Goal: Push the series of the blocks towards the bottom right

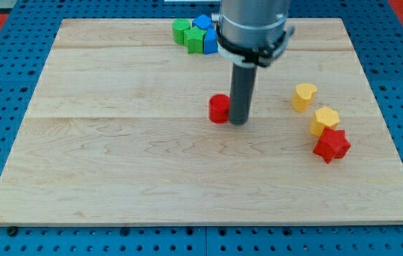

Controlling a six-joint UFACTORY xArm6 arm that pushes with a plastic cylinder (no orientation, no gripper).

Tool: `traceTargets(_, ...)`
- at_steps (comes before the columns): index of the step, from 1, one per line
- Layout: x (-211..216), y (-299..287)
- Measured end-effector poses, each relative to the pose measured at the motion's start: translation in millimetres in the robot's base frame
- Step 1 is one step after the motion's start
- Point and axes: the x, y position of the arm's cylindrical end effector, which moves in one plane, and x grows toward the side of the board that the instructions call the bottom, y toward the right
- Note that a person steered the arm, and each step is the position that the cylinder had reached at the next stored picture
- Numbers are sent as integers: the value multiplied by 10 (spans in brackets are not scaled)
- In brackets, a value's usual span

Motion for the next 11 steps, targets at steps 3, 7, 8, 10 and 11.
traceTargets(3, -577, 1125)
traceTargets(7, -402, 1343)
traceTargets(8, -297, 1328)
traceTargets(10, -82, 1267)
traceTargets(11, 127, 1264)
